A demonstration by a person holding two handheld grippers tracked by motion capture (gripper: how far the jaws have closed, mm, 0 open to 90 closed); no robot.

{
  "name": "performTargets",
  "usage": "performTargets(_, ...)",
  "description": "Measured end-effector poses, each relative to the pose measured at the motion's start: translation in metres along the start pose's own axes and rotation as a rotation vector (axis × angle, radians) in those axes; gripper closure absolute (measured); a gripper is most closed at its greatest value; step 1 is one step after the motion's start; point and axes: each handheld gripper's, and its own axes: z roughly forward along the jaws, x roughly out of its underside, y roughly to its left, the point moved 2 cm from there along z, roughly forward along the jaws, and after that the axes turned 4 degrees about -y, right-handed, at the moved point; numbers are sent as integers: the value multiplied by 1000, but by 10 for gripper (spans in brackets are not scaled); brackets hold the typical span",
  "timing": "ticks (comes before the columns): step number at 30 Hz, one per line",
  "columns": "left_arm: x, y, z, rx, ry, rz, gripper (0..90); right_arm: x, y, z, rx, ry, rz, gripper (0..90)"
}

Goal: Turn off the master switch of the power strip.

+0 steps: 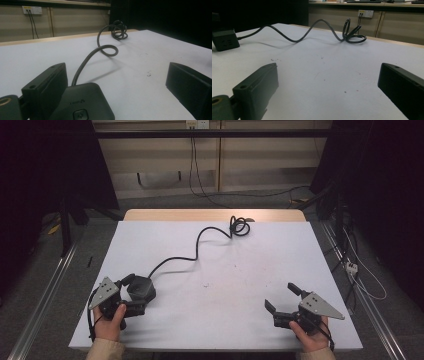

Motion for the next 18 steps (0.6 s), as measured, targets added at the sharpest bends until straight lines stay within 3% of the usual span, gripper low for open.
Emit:
performTargets(7, -1, 0, 0, -4, -12, -9, 36, 0, 0, 0, -3, -2, -6, 27)
performTargets(8, -2, 0, -1, 13, -15, -24, 36, 0, 0, 0, -3, -2, -5, 27)
performTargets(14, -5, 2, -4, 18, -22, -19, 37, 0, 0, 0, -2, -3, -6, 27)
performTargets(18, -7, 7, -7, -15, -21, -25, 38, -1, 1, 0, -1, -5, -6, 27)
